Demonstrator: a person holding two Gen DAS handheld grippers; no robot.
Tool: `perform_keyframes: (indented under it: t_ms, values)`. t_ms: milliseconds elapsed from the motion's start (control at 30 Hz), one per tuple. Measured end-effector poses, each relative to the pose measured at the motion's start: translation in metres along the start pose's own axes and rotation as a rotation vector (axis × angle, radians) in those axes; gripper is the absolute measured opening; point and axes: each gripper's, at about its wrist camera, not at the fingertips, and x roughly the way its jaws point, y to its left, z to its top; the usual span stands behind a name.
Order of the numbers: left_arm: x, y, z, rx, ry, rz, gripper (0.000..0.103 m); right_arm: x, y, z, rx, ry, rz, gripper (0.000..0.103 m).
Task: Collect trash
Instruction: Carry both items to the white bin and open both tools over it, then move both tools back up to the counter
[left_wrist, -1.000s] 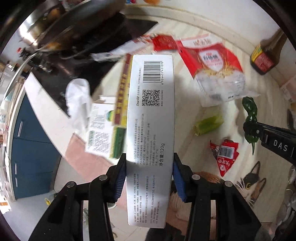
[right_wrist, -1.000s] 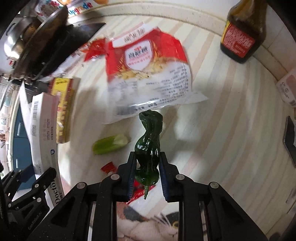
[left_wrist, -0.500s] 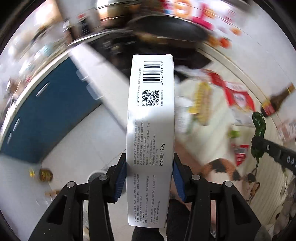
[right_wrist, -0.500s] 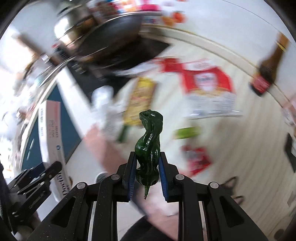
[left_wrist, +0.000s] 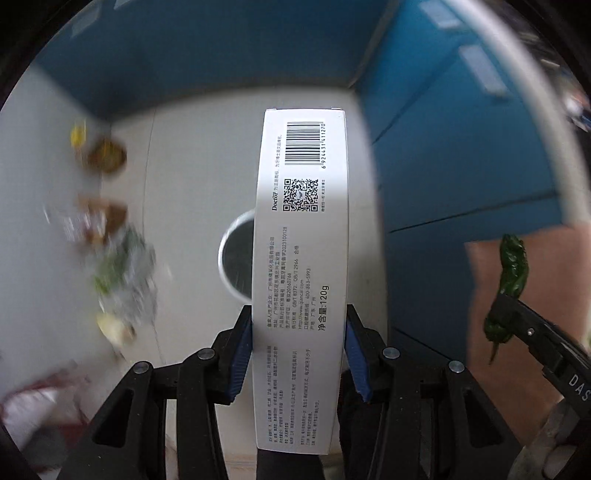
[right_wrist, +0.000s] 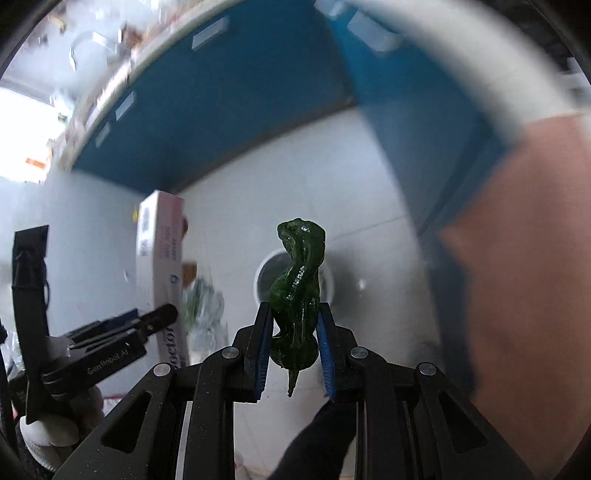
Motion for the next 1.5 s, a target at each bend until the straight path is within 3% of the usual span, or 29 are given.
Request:
perform_keyframes:
  t_ms: [200,267,367,467,500,533,600,633,700,733,800,967,1167,1500]
  values:
    - [0.202,0.098,0.022,-0.183,0.198,-0.136,0.043,0.216,-0.025,0.004,0.009,0.157,0.036,0.025]
    - [0.25,0.118,0.025,-0.223,0.23,-0.136,0.043,0.28,-0.04,-0.001,0.017,0.215,0.032,0.025]
    - [0.306,0.135,0.029,-0.237,0.28,-0.172,0.044,0.349,-0.059,-0.007,0.015,0.282,0.035,0.025]
    - [0.332,0.153,0.023,-0.247,0.286,-0.143,0.047,0.398,-0.066,-0.011,-0.017,0.354,0.047,0.027]
    - [0.334,0.154,0.023,-0.25,0.283,-0.131,0.06,0.408,-0.065,-0.013,-0.034,0.367,0.029,0.029]
    - [0.333,0.157,0.021,-0.255,0.27,-0.12,0.082,0.416,-0.062,-0.017,-0.055,0.376,0.014,0.037]
    - [0.322,0.159,0.017,-0.257,0.234,-0.073,0.098,0.423,-0.055,-0.012,-0.082,0.366,-0.01,0.058]
    - [0.314,0.153,0.021,-0.258,0.216,-0.05,0.098,0.423,-0.051,-0.005,-0.094,0.358,-0.027,0.063]
    - [0.291,0.157,0.014,-0.242,0.164,0.025,0.098,0.411,-0.045,-0.004,-0.126,0.33,-0.074,0.069]
    - [0.279,0.157,0.013,-0.233,0.132,0.063,0.098,0.402,-0.04,-0.005,-0.148,0.314,-0.109,0.086]
    - [0.241,0.157,0.006,-0.212,0.049,0.157,0.098,0.372,-0.021,-0.001,-0.2,0.268,-0.184,0.098]
    - [0.154,0.148,-0.009,-0.212,-0.089,0.242,0.102,0.281,0.006,0.001,-0.283,0.15,-0.292,0.103]
    - [0.052,0.124,-0.041,-0.223,-0.185,0.201,0.103,0.155,0.051,-0.005,-0.336,0.031,-0.328,0.103]
    - [-0.089,0.072,-0.091,-0.181,-0.217,0.127,0.103,-0.038,0.094,-0.029,-0.339,-0.054,-0.268,0.103]
